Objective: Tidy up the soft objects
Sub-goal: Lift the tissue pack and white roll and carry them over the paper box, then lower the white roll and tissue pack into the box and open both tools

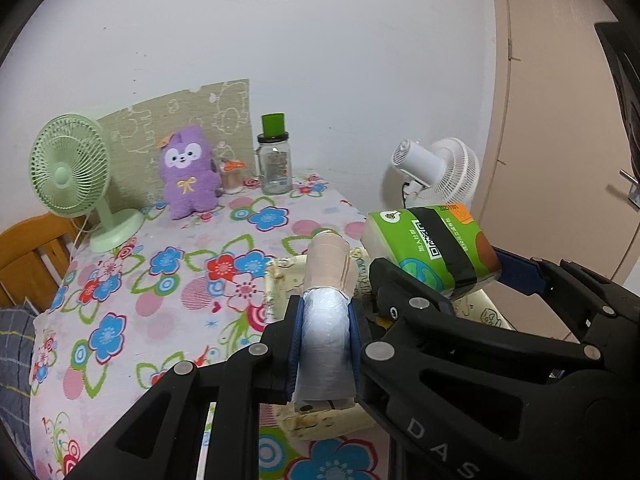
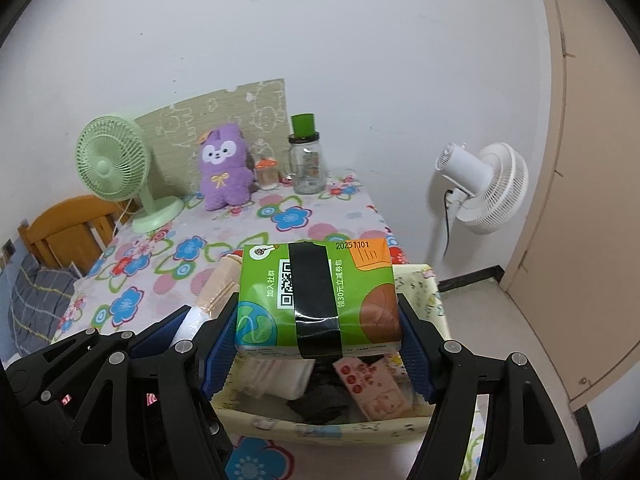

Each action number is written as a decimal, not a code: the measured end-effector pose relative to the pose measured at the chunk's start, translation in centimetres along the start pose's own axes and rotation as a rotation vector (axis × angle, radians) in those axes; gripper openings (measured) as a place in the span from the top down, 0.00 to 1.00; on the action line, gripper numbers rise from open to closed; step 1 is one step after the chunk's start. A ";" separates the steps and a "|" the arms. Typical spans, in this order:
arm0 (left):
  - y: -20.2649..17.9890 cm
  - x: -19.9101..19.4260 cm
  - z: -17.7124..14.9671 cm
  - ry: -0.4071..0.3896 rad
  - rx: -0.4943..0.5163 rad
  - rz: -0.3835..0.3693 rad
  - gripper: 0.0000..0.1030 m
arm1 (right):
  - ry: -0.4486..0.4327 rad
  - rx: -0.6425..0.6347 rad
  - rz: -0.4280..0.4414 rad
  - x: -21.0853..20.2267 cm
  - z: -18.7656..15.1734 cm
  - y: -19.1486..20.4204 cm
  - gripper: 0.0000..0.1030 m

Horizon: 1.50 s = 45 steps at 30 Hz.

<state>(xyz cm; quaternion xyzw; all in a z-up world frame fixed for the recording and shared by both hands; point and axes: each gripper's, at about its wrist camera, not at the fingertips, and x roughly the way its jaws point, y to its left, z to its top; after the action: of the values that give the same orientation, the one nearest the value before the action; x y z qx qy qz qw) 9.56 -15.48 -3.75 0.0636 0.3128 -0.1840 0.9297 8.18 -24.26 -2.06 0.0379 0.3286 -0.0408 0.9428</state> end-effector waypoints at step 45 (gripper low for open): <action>-2.5 5.4 -0.6 0.103 0.070 0.055 0.26 | 0.097 0.067 0.005 4.9 -1.8 -4.3 0.29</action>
<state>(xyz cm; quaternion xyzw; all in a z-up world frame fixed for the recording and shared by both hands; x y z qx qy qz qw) 12.20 -19.32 -7.49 0.1140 0.3519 -0.1656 0.9142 10.45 -28.63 -6.71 0.0722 0.3722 -0.0477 0.9241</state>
